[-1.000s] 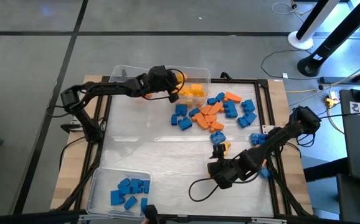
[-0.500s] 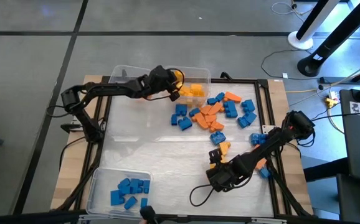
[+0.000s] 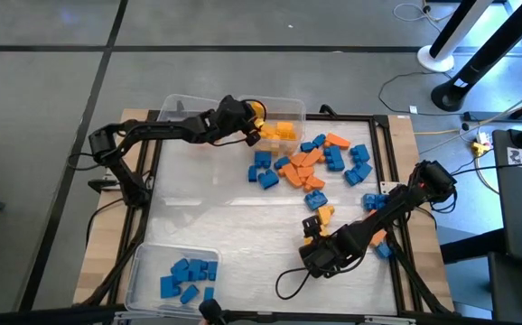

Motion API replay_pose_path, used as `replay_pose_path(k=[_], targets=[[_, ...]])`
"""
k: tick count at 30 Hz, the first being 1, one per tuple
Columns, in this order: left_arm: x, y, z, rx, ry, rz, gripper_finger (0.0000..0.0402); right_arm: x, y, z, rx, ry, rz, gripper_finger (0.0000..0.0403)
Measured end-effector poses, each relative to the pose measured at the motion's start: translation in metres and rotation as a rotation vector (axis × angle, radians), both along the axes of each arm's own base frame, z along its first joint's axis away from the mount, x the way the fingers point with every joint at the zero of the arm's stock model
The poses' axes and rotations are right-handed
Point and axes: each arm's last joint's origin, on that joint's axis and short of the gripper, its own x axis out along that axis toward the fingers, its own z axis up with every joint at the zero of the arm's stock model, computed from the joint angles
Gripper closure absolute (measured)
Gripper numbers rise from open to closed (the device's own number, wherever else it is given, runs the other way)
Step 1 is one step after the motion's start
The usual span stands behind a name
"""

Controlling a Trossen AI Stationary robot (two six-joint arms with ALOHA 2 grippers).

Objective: Sort blocks
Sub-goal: Put the yellow game piece into the top right transparent bin

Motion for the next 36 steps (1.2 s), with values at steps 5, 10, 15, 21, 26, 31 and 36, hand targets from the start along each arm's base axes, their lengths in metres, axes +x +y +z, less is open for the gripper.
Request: replay_pose_path(k=[5, 10, 15, 21, 26, 31, 36], targets=[[0.000, 0.000, 0.000, -0.003, 0.001, 0.001, 0.0219, 0.000, 0.000, 0.000, -0.006, 0.001, 0.019, 0.0111], [0.000, -0.001, 0.001, -0.001, -0.002, -0.003, 0.0189, 0.000, 0.000, 0.000, -0.008, 0.004, 0.020, 0.0111], [0.002, -0.013, 0.009, -0.011, -0.040, -0.040, 0.0188, 0.000, 0.000, 0.000, -0.023, 0.016, 0.085, 0.0111], [0.006, -0.026, 0.007, -0.176, -0.127, -0.112, 0.0191, 0.000, 0.000, 0.000, -0.051, 0.014, 0.139, 0.0111], [0.001, -0.027, 0.000, -0.409, -0.196, -0.012, 0.0191, 0.000, 0.000, 0.000, -0.052, 0.011, 0.138, 0.0111], [-0.002, -0.023, 0.000, -0.477, -0.255, 0.061, 0.0191, 0.000, 0.000, 0.001, -0.054, 0.005, 0.137, 0.0111], [-0.003, -0.021, 0.001, -0.619, -0.380, 0.154, 0.0192, 0.001, 0.000, 0.001, -0.050, -0.002, 0.136, 0.0111]])
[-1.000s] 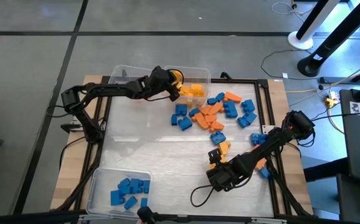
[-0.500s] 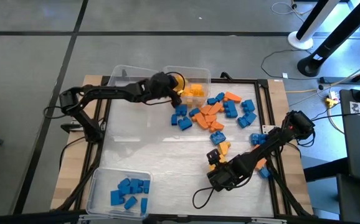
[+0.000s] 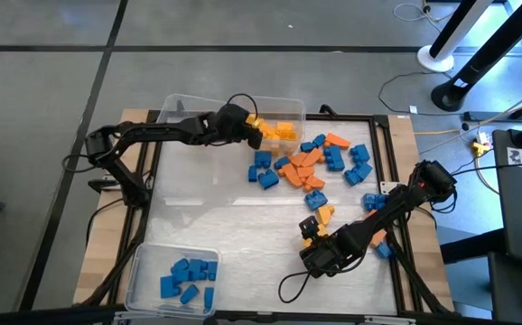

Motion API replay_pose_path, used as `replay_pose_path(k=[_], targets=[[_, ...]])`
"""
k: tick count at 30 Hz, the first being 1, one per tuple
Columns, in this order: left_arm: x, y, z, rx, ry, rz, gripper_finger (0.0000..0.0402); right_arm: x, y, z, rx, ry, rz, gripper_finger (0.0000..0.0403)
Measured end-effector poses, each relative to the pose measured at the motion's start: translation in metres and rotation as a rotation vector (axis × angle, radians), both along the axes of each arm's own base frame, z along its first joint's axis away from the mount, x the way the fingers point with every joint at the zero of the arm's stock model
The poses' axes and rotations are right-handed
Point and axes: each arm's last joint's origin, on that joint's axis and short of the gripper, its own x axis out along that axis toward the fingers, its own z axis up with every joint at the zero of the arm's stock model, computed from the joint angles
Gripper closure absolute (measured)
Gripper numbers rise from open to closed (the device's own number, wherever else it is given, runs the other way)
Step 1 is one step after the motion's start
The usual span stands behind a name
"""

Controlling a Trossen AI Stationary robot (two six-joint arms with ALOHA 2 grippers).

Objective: Sort blocks
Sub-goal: Put the yellow game piece into the top right transparent bin

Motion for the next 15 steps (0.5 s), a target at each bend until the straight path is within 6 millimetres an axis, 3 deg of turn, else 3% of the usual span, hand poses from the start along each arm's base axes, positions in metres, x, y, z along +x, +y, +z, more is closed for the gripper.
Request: replay_pose_path(k=[15], targets=[[-0.005, -0.011, 0.023, 0.001, -0.086, -0.074, 0.0192, 0.001, 0.000, 0.000, -0.010, -0.017, -0.004, 0.0111]])
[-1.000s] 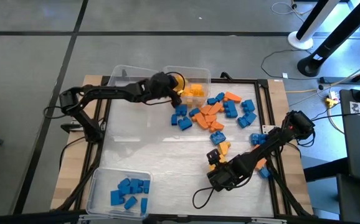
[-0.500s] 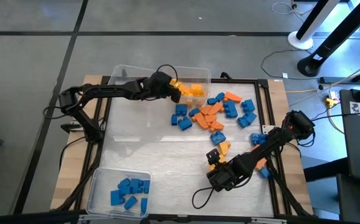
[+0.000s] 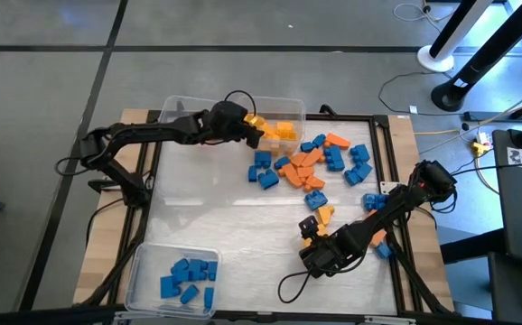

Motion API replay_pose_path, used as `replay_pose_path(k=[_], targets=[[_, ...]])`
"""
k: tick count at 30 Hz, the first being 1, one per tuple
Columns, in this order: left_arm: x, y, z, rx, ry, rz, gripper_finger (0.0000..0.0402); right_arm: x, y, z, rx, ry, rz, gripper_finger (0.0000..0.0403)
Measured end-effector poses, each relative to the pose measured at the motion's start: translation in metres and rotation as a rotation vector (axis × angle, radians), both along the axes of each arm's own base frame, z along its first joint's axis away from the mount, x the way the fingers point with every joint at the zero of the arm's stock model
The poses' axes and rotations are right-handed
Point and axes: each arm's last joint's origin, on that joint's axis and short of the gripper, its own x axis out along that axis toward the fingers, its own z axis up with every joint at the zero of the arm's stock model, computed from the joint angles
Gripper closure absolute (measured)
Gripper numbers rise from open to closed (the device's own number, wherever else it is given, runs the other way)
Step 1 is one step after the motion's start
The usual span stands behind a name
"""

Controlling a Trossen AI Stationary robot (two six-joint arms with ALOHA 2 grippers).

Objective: Sort blocks
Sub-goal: Put the yellow game piece into the top right transparent bin

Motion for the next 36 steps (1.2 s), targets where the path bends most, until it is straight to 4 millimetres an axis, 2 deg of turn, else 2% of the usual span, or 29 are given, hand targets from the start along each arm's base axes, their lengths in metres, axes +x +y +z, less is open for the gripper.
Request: replay_pose_path(k=[9, 13, 16, 19, 21, 25, 29, 36], targets=[[0.004, -0.003, -0.006, 0.136, 0.093, -0.084, 0.0192, 0.001, 0.001, 0.000, 0.005, -0.011, -0.001, 0.0111], [0.000, -0.004, -0.010, 0.102, 0.151, -0.078, 0.0192, 0.001, 0.001, 0.000, 0.010, -0.015, -0.009, 0.0111], [-0.003, -0.001, -0.011, 0.182, 0.222, -0.036, 0.0192, 0.001, 0.001, 0.000, 0.014, -0.018, -0.015, 0.0111], [-0.003, -0.002, -0.012, 0.107, 0.189, -0.052, 0.0192, 0.001, 0.001, 0.000, 0.014, -0.019, -0.015, 0.0111], [-0.001, -0.004, -0.010, 0.164, 0.189, -0.146, 0.0192, 0.001, 0.001, 0.000, 0.013, -0.018, -0.015, 0.0111], [0.000, -0.004, -0.009, 0.172, 0.180, -0.148, 0.0192, 0.001, 0.001, 0.000, 0.015, -0.018, -0.015, 0.0111], [-0.003, -0.009, 0.001, 0.164, 0.133, -0.185, 0.0192, 0.001, 0.001, 0.000, 0.022, -0.005, -0.006, 0.0111], [-0.015, -0.036, 0.034, 0.252, 0.045, -0.318, 0.0192, 0.003, -0.005, -0.001, 0.039, 0.039, 0.022, 0.0111]])
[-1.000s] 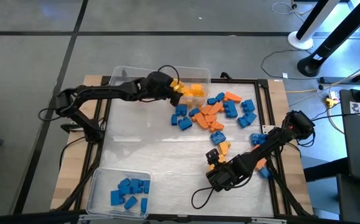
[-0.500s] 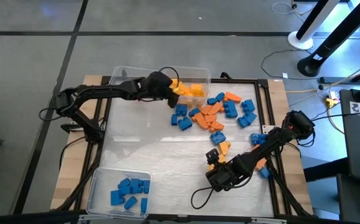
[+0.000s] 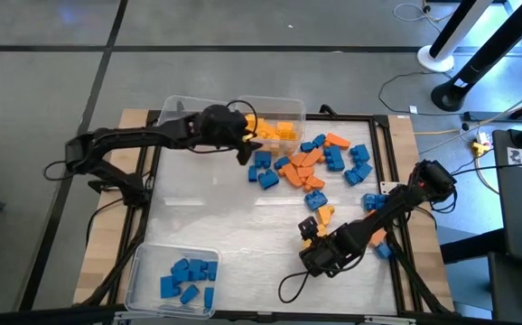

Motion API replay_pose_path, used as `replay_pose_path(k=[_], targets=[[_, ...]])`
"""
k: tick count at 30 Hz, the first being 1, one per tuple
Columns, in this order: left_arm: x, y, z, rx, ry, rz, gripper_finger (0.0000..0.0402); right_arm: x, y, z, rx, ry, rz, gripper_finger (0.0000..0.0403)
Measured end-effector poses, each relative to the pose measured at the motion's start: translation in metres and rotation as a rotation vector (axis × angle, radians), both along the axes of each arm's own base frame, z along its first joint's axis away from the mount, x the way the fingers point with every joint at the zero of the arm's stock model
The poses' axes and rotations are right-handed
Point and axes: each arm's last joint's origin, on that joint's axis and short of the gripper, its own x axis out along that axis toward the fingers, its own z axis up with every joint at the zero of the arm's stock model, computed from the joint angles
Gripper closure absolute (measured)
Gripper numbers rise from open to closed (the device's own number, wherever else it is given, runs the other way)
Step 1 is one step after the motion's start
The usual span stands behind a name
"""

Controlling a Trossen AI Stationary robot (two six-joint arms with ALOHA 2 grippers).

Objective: Sort blocks
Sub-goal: Put the yellow game piece into the top right transparent bin

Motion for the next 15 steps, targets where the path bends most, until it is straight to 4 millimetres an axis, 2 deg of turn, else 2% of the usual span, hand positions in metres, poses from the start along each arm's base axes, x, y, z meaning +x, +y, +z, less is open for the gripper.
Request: replay_pose_path(k=[7, 15], targets=[[-0.011, -0.034, 0.018, 0.025, -0.008, -0.111, 0.0192, 0.010, -0.019, -0.001, 0.046, 0.077, 0.122, 0.0111], [-0.015, -0.072, 0.011, 0.002, 0.106, -0.240, 0.0192, 0.009, -0.031, -0.015, 0.056, 0.111, 0.193, 0.0111]])
